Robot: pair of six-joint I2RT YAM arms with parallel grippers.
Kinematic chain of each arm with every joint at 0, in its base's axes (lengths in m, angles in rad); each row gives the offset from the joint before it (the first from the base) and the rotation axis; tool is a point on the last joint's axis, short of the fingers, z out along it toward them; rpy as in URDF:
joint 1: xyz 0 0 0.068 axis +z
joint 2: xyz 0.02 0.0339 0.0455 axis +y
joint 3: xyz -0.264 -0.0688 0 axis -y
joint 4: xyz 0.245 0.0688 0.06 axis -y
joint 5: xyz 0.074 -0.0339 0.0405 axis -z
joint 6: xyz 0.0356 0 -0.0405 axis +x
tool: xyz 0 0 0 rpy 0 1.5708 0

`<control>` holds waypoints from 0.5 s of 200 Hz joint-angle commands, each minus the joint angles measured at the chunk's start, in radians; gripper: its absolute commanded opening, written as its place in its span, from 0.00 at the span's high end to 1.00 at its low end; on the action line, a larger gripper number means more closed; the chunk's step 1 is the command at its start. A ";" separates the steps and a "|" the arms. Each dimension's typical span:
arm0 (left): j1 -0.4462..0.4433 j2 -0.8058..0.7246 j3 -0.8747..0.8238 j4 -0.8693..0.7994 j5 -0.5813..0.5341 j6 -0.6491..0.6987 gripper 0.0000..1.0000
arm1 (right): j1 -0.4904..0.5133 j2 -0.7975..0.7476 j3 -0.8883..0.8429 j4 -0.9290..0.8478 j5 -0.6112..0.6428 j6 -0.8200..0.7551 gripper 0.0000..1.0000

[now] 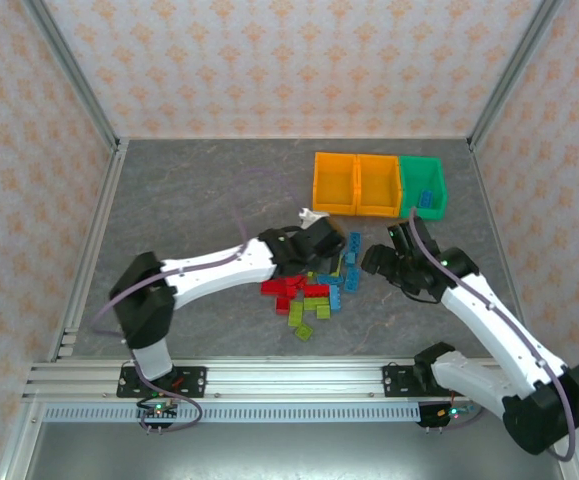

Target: Sort the legos into containers by color

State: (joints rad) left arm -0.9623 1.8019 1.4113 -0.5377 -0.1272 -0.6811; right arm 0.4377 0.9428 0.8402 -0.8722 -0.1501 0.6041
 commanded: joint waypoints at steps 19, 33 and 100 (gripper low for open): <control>-0.010 0.171 0.149 -0.080 -0.039 -0.029 0.36 | 0.000 -0.092 -0.052 -0.075 0.077 0.055 0.15; -0.011 0.215 0.179 -0.081 -0.038 -0.015 0.40 | 0.001 -0.098 -0.058 -0.088 0.081 0.043 0.15; -0.010 0.346 0.264 -0.118 -0.029 0.018 0.48 | 0.001 -0.096 -0.080 -0.073 0.050 0.019 0.14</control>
State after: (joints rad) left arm -0.9737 2.1395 1.6485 -0.6102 -0.1394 -0.6777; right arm 0.4377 0.8532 0.7673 -0.9264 -0.1120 0.6346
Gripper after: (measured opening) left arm 0.522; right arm 0.863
